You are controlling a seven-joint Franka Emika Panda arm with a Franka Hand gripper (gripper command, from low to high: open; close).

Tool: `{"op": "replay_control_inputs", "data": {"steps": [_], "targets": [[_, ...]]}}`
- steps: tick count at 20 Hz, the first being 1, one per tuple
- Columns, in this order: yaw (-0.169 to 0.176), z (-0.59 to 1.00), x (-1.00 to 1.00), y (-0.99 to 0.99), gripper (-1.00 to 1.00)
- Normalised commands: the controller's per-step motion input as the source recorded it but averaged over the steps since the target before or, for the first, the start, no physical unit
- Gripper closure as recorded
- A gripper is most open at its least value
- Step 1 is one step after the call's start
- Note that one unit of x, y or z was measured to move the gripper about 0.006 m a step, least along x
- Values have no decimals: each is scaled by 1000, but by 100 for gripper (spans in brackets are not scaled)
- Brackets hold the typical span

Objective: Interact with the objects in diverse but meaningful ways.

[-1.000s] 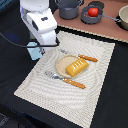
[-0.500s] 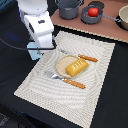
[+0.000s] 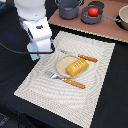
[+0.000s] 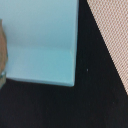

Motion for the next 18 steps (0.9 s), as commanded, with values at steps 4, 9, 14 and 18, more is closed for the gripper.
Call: {"op": "replay_control_inputs", "data": {"steps": [4, 9, 14, 18], "targets": [[-31, -167, -388, 251, -100], [-55, 302, -511, 285, -100], [-68, 227, -552, 270, -100], [-69, 196, -578, 252, -100]]}}
